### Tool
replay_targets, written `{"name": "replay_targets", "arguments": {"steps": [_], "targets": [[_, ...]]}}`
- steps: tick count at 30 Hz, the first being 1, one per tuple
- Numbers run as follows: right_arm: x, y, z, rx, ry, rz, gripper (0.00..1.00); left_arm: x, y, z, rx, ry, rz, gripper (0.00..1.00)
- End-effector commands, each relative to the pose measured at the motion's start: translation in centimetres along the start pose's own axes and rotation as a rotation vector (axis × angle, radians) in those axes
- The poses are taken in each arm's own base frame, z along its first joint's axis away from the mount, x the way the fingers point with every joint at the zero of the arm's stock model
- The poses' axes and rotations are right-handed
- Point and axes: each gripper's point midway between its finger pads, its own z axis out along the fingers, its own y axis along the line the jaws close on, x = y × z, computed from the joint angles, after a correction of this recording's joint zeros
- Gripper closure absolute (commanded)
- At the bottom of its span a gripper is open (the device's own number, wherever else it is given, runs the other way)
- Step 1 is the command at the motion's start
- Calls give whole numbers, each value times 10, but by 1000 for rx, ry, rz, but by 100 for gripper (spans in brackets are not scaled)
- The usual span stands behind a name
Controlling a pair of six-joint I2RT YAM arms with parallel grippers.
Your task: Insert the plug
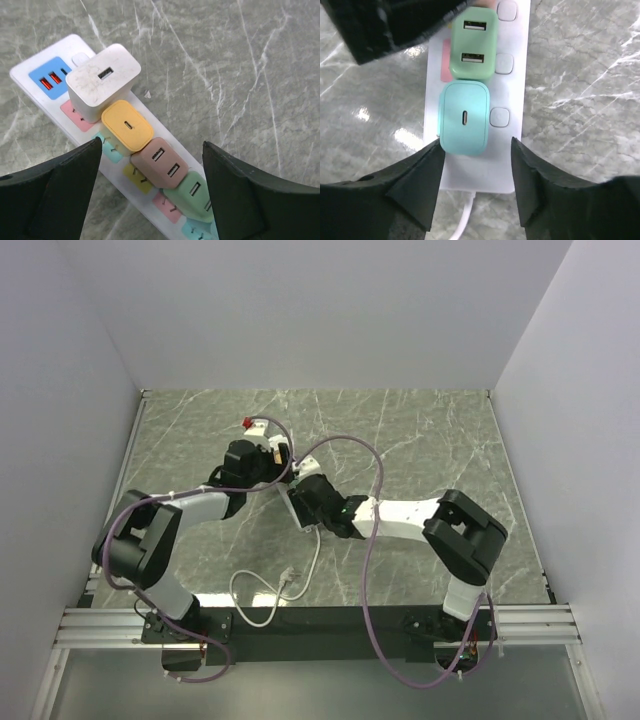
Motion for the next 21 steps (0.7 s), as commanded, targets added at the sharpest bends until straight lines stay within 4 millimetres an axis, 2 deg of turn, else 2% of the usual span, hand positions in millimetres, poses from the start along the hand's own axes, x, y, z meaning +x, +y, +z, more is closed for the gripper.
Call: {"name": "replay_targets", "arguments": {"steps": [1,3,4,6,7,8,9,10,12,13,15,16,17,19,20,21], "targets": [[-27,-4,-17,-16,-67,-1,36,-29,-10,-14,13,-96,-1,12],[-29,-8,-20,-13,-78,6,33,-36,-10,-20,2,-123,-4,11],[-38,-9,-26,-19,-108,18,32,-39,-9,-23,-4,-133,-4,10],[-38,-19,-29,-11,-119,31,31,-47,-8,-29,-18,-161,-3,9],[-47,-22,-36,-14,-149,47,30,-48,-7,-31,-28,-163,-4,8],[-49,-27,-39,-11,-161,55,30,-50,0,-33,-67,-174,-6,8],[-46,-40,-38,10,-160,67,30,-55,2,-36,-80,-185,-4,7],[-53,-46,-44,13,-190,80,30,-59,10,-38,-106,-193,-11,7],[-54,-63,-45,37,-204,95,29,-64,18,-43,-131,-203,-26,6],[-64,-82,-48,62,-241,130,29,-70,29,-45,-154,-215,-39,6],[-67,-102,-49,91,-266,154,29,-74,44,-49,-187,-222,-59,6],[-78,-121,-54,122,-309,184,29,-78,58,-53,-219,-231,-88,6],[-77,-132,-55,142,-318,182,29,-79,66,-55,-237,-237,-105,6],[-88,-153,-63,174,-368,205,29,-83,86,-62,-286,-250,-153,6],[-88,-171,-66,207,-380,226,29,-87,91,-64,-299,-261,-168,6],[-90,-178,-69,217,-396,235,29,-88,95,-67,-309,-261,-195,6]]}}
